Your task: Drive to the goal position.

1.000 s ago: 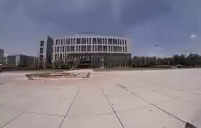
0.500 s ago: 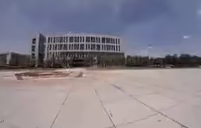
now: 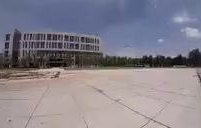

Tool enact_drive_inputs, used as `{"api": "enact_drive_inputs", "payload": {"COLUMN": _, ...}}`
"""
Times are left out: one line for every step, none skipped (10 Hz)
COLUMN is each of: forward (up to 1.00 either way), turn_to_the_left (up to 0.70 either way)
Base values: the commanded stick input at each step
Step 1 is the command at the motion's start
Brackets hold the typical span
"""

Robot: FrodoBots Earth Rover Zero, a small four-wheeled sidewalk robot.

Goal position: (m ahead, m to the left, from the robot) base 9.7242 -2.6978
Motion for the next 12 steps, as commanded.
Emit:
{"api": "enact_drive_inputs", "payload": {"forward": 0.7, "turn_to_the_left": -0.35}}
{"api": "enact_drive_inputs", "payload": {"forward": 0.7, "turn_to_the_left": -0.35}}
{"api": "enact_drive_inputs", "payload": {"forward": 0.7, "turn_to_the_left": -0.35}}
{"api": "enact_drive_inputs", "payload": {"forward": 0.7, "turn_to_the_left": -0.35}}
{"api": "enact_drive_inputs", "payload": {"forward": 0.7, "turn_to_the_left": -0.35}}
{"api": "enact_drive_inputs", "payload": {"forward": 0.7, "turn_to_the_left": -0.35}}
{"api": "enact_drive_inputs", "payload": {"forward": 0.7, "turn_to_the_left": -0.35}}
{"api": "enact_drive_inputs", "payload": {"forward": 0.7, "turn_to_the_left": -0.35}}
{"api": "enact_drive_inputs", "payload": {"forward": 0.7, "turn_to_the_left": -0.35}}
{"api": "enact_drive_inputs", "payload": {"forward": 0.7, "turn_to_the_left": -0.35}}
{"api": "enact_drive_inputs", "payload": {"forward": 0.7, "turn_to_the_left": -0.35}}
{"api": "enact_drive_inputs", "payload": {"forward": 0.7, "turn_to_the_left": -0.35}}
